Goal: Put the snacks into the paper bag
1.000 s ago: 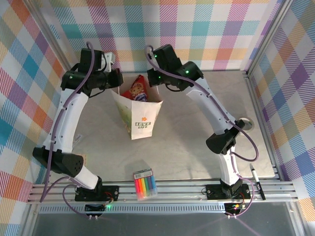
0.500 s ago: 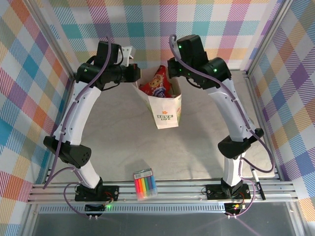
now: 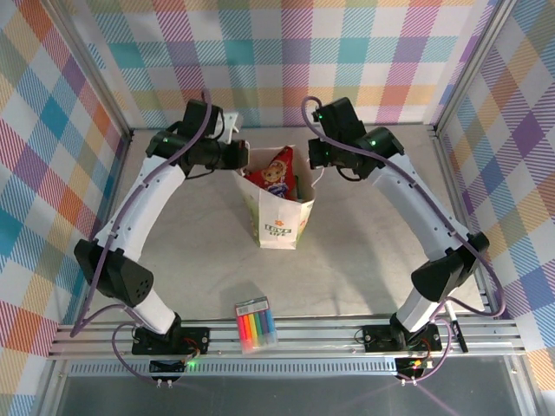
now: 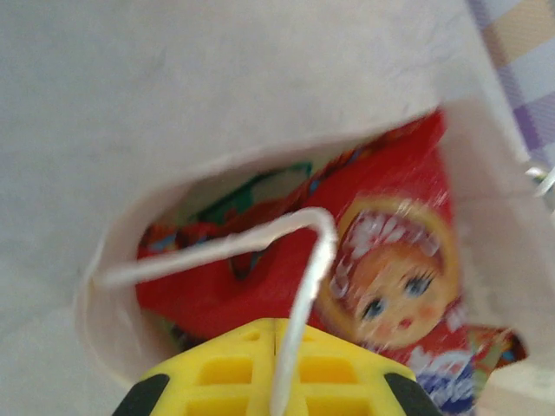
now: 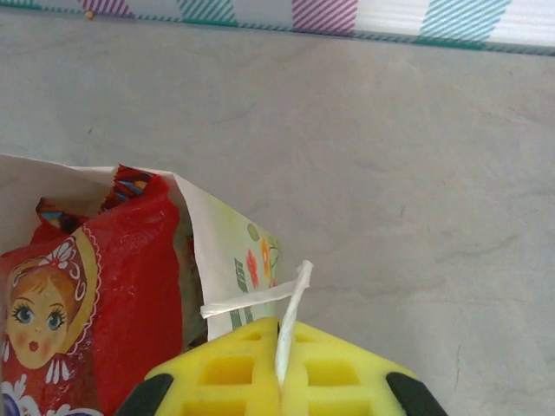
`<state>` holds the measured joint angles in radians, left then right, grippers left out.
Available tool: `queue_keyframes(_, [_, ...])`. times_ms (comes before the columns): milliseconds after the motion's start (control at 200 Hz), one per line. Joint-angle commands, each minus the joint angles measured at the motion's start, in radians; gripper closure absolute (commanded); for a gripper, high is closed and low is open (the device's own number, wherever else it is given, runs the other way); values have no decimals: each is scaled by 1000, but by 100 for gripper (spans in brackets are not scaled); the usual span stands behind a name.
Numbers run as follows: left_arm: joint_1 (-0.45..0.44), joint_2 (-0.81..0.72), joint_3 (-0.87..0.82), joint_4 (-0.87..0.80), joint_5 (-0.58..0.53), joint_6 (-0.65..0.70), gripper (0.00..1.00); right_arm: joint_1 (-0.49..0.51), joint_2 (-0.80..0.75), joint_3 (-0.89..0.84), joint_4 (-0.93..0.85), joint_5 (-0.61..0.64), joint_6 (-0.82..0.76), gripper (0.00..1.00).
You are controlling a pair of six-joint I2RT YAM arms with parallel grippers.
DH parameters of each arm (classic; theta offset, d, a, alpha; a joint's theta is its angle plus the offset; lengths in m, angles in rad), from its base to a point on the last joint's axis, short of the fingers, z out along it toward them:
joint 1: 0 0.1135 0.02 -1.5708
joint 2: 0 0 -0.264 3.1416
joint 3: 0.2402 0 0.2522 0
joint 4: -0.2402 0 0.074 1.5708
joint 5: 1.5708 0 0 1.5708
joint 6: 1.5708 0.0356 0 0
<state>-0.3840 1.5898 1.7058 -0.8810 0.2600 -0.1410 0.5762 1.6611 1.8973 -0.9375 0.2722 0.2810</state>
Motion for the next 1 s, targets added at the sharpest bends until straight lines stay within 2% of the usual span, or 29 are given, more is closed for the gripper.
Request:
queue_keyframes(0, [-7, -87, 10, 57, -21, -7, 93, -9, -48, 49, 69, -32, 43, 100])
queue_keyframes(50, [-7, -101, 22, 53, -27, -7, 90, -9, -53, 59, 75, -39, 43, 100])
queue_keyframes(200, [-7, -135, 44, 47, -63, -5, 91, -9, -71, 69, 77, -36, 44, 98])
queue_keyframes(275, [-7, -143, 44, 44, -74, -2, 91, -9, -84, 70, 65, -6, 48, 88])
queue_keyframes(325, [-6, -145, 45, 41, -75, -3, 92, -9, -96, 69, 49, 28, 53, 77])
queue_keyframes(390, [-7, -142, 46, 36, -72, -6, 92, -9, -114, 74, 20, 74, 57, 54])
queue_keyframes(535, [-7, -134, 42, 36, -71, -6, 92, -7, -169, 77, -28, 143, 58, 48])
queue_keyframes(590, [-7, -131, 40, 36, -71, -5, 92, -6, -187, 84, -44, 137, 58, 52])
queue_keyframes(690, [-7, -128, 38, 36, -76, -1, 92, 7, -225, 84, -30, 30, 59, 72])
queue_keyframes(740, [-7, -127, 38, 35, -80, 0, 92, 27, -231, 89, -18, -24, 61, 79])
queue_keyframes(995, [-6, -141, 22, 37, -80, -2, 93, 186, -99, 175, -3, -93, 53, 78])
